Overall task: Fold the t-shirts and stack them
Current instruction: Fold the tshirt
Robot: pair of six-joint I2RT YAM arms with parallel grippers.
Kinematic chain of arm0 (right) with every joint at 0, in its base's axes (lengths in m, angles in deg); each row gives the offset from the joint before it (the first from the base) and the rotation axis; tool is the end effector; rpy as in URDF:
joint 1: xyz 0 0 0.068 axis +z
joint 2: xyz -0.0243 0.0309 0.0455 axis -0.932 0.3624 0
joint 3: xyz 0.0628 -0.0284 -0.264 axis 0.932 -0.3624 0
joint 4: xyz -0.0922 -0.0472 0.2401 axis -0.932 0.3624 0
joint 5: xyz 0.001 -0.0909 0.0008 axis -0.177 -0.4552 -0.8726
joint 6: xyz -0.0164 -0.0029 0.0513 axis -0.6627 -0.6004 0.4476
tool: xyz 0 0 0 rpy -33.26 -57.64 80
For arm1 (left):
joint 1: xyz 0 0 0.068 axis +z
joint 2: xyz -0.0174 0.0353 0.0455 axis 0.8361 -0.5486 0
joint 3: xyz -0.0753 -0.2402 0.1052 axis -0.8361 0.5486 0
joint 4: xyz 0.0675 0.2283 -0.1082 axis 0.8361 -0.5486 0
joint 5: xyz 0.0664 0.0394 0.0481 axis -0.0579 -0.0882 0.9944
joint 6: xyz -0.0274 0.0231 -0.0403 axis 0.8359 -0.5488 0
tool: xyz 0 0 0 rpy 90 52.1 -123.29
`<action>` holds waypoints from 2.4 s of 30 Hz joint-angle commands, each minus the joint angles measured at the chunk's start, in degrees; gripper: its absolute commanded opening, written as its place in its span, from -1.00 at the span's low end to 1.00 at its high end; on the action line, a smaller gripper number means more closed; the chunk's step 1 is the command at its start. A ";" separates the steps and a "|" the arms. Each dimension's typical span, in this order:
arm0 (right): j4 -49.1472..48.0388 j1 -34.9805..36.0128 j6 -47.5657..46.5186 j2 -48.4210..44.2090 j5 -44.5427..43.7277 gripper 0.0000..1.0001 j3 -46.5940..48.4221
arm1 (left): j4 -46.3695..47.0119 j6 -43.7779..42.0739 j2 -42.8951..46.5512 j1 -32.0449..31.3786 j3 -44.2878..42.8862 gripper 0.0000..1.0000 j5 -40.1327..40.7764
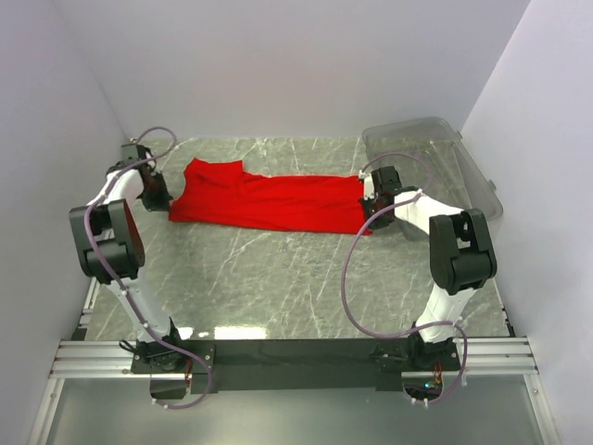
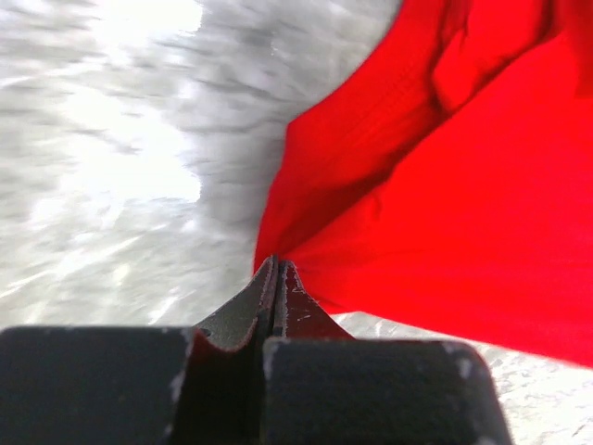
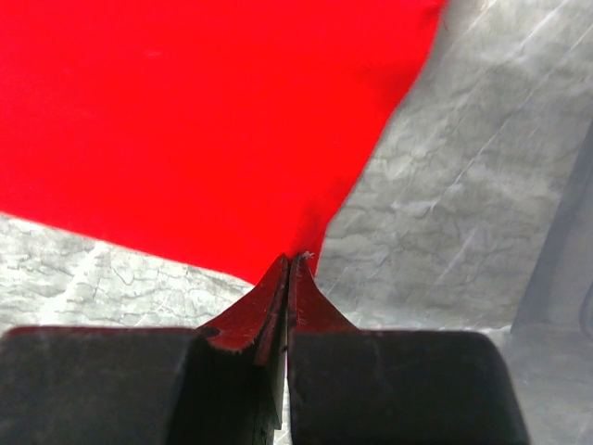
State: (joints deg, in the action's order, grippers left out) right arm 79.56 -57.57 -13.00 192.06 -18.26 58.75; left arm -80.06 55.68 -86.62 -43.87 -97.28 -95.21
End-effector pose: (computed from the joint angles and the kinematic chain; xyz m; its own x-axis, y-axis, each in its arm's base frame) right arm 0.3503 0.0726 0.1658 -0.8350 -0.2792 -0.4741 -0.3317 0.9429 0.0289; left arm 0.3944 0.0867 0.1994 -0.8162 -0.3939 -0.4228 -0.3550 0.9191 -0.1709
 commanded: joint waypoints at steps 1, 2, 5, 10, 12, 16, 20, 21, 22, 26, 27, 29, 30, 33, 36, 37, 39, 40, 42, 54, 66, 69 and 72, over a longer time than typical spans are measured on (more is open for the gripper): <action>-1.71 -1.07 -0.40 -4.95 -2.07 -1.00 -0.99 | 2.59 0.75 5.86 3.39 1.70 -0.99 0.58; -2.24 -1.07 -0.40 -5.39 -2.07 -1.00 -1.69 | 2.86 0.84 6.30 3.66 2.06 -0.99 0.23; -3.03 -1.16 -0.75 -7.33 -1.81 -1.00 -2.92 | 2.86 0.93 5.69 4.27 2.59 -0.99 -1.18; -4.26 -1.16 -1.10 -10.67 -1.19 -1.00 -5.21 | 2.51 0.93 3.76 4.36 2.07 -0.99 -1.80; -4.26 -1.16 -1.36 -10.94 -1.10 -1.00 -6.00 | 2.16 0.84 2.70 4.36 1.80 -0.99 -1.88; -3.82 -1.07 -1.10 -10.23 -0.31 -1.00 -7.58 | 2.16 1.02 1.39 4.45 1.71 -0.99 -1.89; -3.91 -1.07 -0.92 -9.79 -0.31 -1.00 -8.81 | 2.33 1.10 0.77 4.45 2.41 -0.99 -1.45; -3.82 -0.90 -0.92 -9.62 -0.23 -1.00 -8.90 | 2.42 1.11 0.77 4.45 2.50 -0.99 -1.36; -3.74 -0.98 -1.01 -9.53 -0.31 -1.00 -8.99 | 2.59 1.11 0.86 4.45 2.76 -0.99 -1.36; -3.39 -0.90 -1.19 -9.71 -0.23 -1.00 -9.25 | 2.51 1.11 1.12 4.45 2.94 -0.99 -0.31; -3.21 -0.90 -1.19 -10.05 -0.22 -1.00 -9.34 | 2.42 1.19 1.12 4.45 2.85 -0.99 -0.04; -2.95 -0.81 -1.10 -10.58 -0.05 -1.00 -10.13 | 2.07 1.28 0.86 4.54 2.42 -0.99 0.84; -3.03 -0.72 -1.10 -11.19 -0.05 -1.00 -10.48 | 2.07 1.37 0.86 4.63 2.33 -0.99 0.93; -3.03 -0.37 -0.58 -11.90 0.04 -1.00 -11.71 | 1.89 1.46 0.51 4.63 2.24 -0.99 1.72; -3.03 0.16 0.30 -12.60 0.21 -1.00 -13.03 | 1.89 1.63 0.07 4.72 2.59 -0.99 2.51; -3.03 0.51 0.48 -12.95 0.13 -1.00 -13.73 | 1.72 1.63 -0.02 4.72 2.59 -0.99 2.77; -3.21 1.47 0.57 -14.01 -0.31 -1.00 -14.44 | 1.54 1.90 -0.46 4.80 2.50 -0.99 3.39; -3.12 1.65 0.57 -14.36 -0.57 -1.00 -14.70 | 1.45 1.90 -0.64 4.80 2.41 -0.99 3.48; -2.60 1.65 0.57 -14.36 -0.23 -1.00 -14.35 | 1.28 2.25 -0.81 4.80 2.41 -0.85 3.56; 2.06 1.04 -8.11 -16.21 3.71 0.24 -2.49 | 2.50 5.85 12.18 4.98 -1.36 0.11 4.01; 10.07 3.76 -50.76 -18.68 18.16 0.24 -7.59 | 10.85 19.12 30.73 13.33 15.32 0.57 -16.56; 9.80 5.25 -51.20 -14.81 15.34 0.22 -5.22 | 10.24 18.95 34.33 13.50 17.17 0.56 -16.91; 8.57 7.70 -51.11 -12.26 12.26 0.18 -4.33 | 9.01 18.51 36.89 13.68 18.58 0.56 -17.17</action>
State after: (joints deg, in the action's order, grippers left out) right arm 88.80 -52.17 -60.28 178.21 -2.66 52.08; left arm -72.13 73.26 -53.81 -30.19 -79.57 -108.85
